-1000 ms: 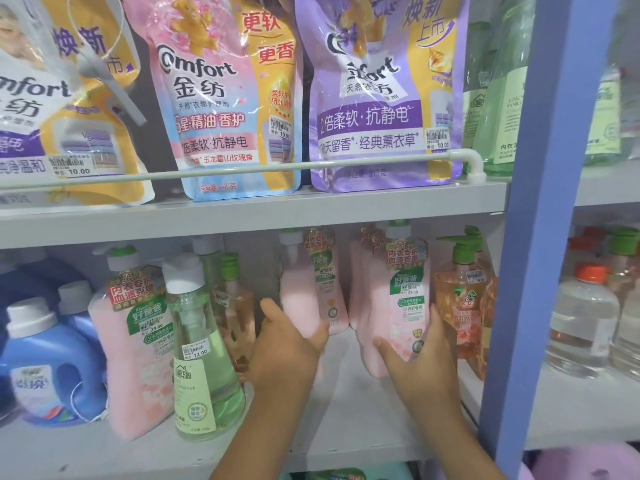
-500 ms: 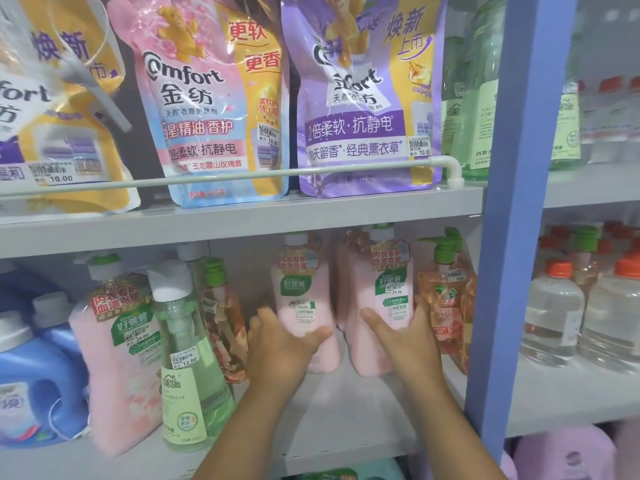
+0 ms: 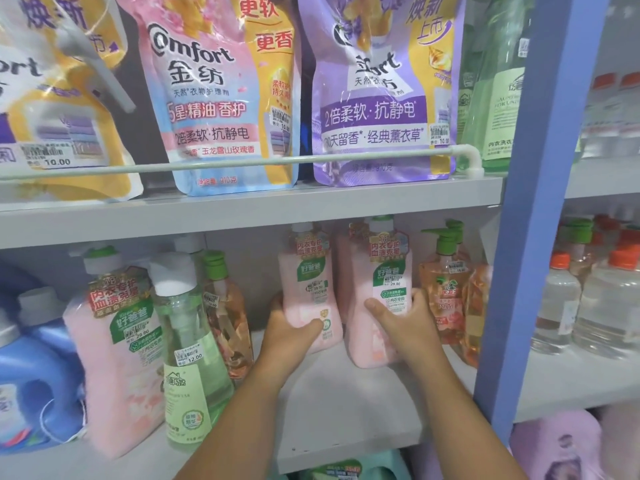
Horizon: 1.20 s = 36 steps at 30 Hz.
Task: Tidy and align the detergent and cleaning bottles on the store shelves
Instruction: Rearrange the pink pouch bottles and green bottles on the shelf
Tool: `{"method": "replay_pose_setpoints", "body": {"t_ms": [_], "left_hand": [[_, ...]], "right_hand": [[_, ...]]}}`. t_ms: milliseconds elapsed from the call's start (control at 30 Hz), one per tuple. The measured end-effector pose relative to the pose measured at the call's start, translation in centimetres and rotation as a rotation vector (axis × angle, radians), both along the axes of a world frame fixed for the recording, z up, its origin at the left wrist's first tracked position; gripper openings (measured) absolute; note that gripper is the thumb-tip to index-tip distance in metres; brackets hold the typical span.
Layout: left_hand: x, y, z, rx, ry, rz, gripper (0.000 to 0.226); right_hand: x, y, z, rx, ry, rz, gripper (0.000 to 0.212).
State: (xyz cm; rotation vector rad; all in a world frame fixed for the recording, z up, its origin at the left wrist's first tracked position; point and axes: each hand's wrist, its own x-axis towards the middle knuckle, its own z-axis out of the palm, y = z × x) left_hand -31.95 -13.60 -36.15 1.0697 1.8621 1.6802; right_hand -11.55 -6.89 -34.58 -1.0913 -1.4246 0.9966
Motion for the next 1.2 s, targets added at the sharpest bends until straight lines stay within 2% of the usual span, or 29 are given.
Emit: {"method": "replay_pose_setpoints", "body": {"t_ms": [100,200,367,500,633,867,1000,1200], "left_hand": [[-0.6,-0.1,0.3,-0.008,-0.024,-0.005,0.053],[-1.2,0.2,0.3,0.006,-0.1,-0.045,0.045],[-1.2,0.1,0.2,0.051,-0.172,-0.078,0.037],[-0.9,-0.6,0.2,0.116,-0.063,-0.061,0.028],[-0.8,-0.7,-0.3,0.142,-0.022,-0.119,0.033],[-0.8,-0.5,-0.6,0.154,0.045,-0.098,0.039],[-0.6,-0.6,-0.6,0.139,0.06,-0.112,0.036],[-0.3,-0.8,-0.4,0.127,0.068,-0.101,0.037]], "right_hand": [[0.0,-0.6,0.1,0.013,-0.019,-0.012,0.059],[-0.3,-1.3,0.5,0.015,-0.018,-0.057,0.071],[-0.5,-1.6,-0.5,0.094,-0.042,-0.038,0.073],[-0.5,-1.8,-1.1,0.175,-0.116,-0.009,0.086],[-0.5,-1.4,-1.3,0.258,-0.178,-0.047,0.079],[-0.4,-1.2,-1.3,0.265,-0.124,-0.015,0.073],[-0.4,-1.3,-1.4,0.239,-0.081,-0.002,0.075],[-0.5,-1.2,-1.3,0.244,-0.1,-0.004,0.075]]}}
